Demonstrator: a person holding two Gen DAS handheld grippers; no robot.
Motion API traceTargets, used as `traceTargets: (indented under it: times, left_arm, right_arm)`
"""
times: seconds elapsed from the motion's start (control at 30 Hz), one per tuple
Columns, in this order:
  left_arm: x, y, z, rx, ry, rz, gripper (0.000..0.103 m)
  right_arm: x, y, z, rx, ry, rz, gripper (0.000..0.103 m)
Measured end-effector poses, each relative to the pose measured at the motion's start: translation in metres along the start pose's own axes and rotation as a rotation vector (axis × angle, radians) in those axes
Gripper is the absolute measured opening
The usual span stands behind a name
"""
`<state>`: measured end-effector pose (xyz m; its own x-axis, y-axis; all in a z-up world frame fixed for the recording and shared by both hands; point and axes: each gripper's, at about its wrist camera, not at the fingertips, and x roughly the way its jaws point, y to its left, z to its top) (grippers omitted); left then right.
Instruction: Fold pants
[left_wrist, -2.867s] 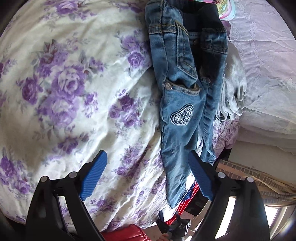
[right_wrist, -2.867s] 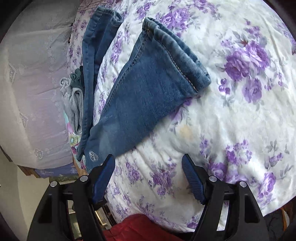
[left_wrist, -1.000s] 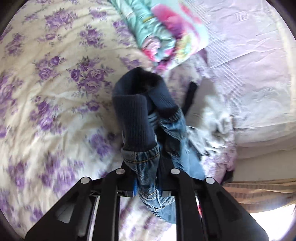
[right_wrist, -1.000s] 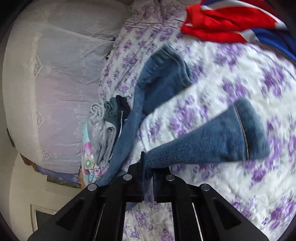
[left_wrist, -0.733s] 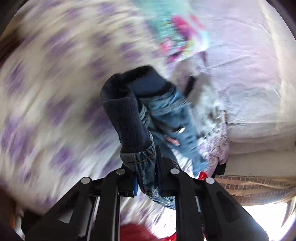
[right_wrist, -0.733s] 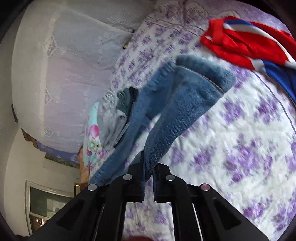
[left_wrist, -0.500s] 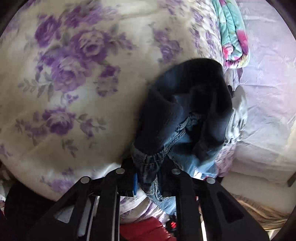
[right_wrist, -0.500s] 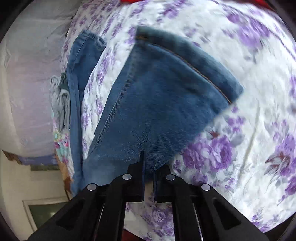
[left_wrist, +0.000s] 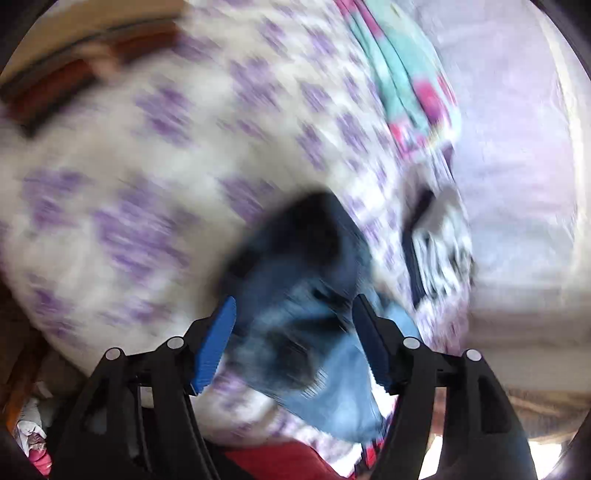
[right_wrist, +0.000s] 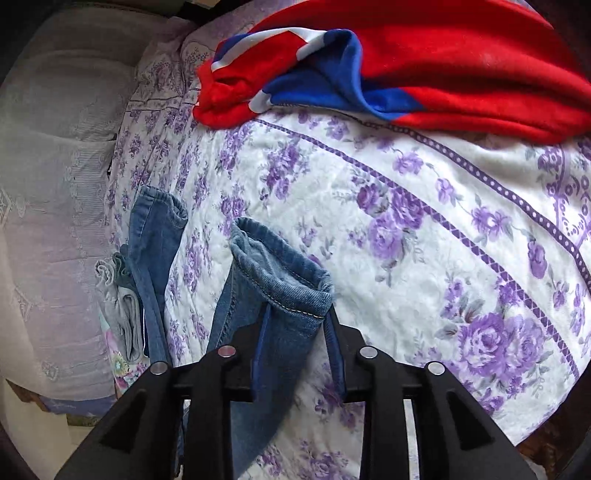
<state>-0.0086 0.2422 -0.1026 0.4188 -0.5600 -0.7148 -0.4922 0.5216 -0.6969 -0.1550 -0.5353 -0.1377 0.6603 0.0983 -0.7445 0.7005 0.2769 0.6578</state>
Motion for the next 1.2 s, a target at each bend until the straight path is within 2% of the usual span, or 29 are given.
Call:
traceTargets:
  times: [0.13,0.23,0.3,0.4,0.47,0.63,0.67,0.7,0.77,0.87,0.93,0.97,1.0,1.03,1.07,1.1,1.2]
  left_arm:
    - [0.057,-0.035,-0.003,0.042,0.115,-0.018,0.063]
    - [0.09,-0.044,0.003,0.036,0.161,-0.006,0.063]
    - [0.102,-0.047,0.011,0.019,0.172,-0.002,0.063]
    - [0.101,-0.039,0.007,-0.012,0.173,0.007,0.063]
    - [0.106,-0.037,0.008,-0.037,0.177,0.018,0.062]
    - [0.109,-0.044,0.013,-0.022,0.174,0.035,0.045]
    - [0.108,-0.045,0.013,-0.016,0.169,0.037,0.042]
    - [0.107,-0.045,0.013,-0.011,0.161,0.037,0.039]
    - [0.104,-0.043,0.014,-0.015,0.153,0.027,0.036]
    - [0.101,-0.039,0.014,-0.038,0.145,0.007,0.032]
    - [0.1,-0.038,0.013,-0.041,0.139,0.006,0.029]
    - [0.1,-0.038,0.014,-0.04,0.136,0.005,0.027]
    - [0.099,-0.039,0.014,-0.036,0.133,0.004,0.026]
    - [0.097,-0.04,0.015,-0.031,0.13,0.002,0.025]
    - [0.095,-0.042,0.016,-0.025,0.128,-0.001,0.024]
    - [0.093,-0.044,0.017,-0.012,0.125,-0.005,0.022]
    - [0.086,-0.057,0.021,0.033,0.114,-0.009,0.021]
  right_arm:
    - [-0.013,0.003,0.006,-0.035,-0.098,-0.052,0.034]
    - [-0.032,-0.014,0.022,-0.012,-0.181,-0.126,0.036]
    - [-0.043,-0.022,0.028,0.012,-0.203,-0.119,0.036]
    - [-0.038,-0.005,0.03,-0.023,-0.158,-0.031,0.04]
    - [-0.02,0.024,0.029,-0.062,-0.117,0.041,0.049]
    - [0.052,0.109,0.033,-0.129,0.008,0.178,0.051]
    - [0.066,0.127,0.037,-0.136,0.026,0.197,0.055]
    - [0.08,0.146,0.04,-0.148,0.034,0.204,0.059]
    - [0.102,0.181,0.045,-0.186,0.041,0.207,0.074]
    - [0.144,0.224,0.048,-0.271,0.091,0.138,0.077]
    - [0.174,0.236,0.048,-0.293,0.137,0.086,0.077]
    - [0.183,0.237,0.047,-0.289,0.153,0.097,0.076]
    - [0.189,0.237,0.046,-0.291,0.16,0.12,0.069]
    - [0.19,0.238,0.044,-0.304,0.154,0.143,0.037]
    - [0.186,0.239,0.041,-0.335,0.148,0.164,0.013]
    - [0.177,0.24,0.037,-0.379,0.123,0.176,0.007]
    - [0.141,0.239,0.024,-0.492,0.067,0.192,0.006]
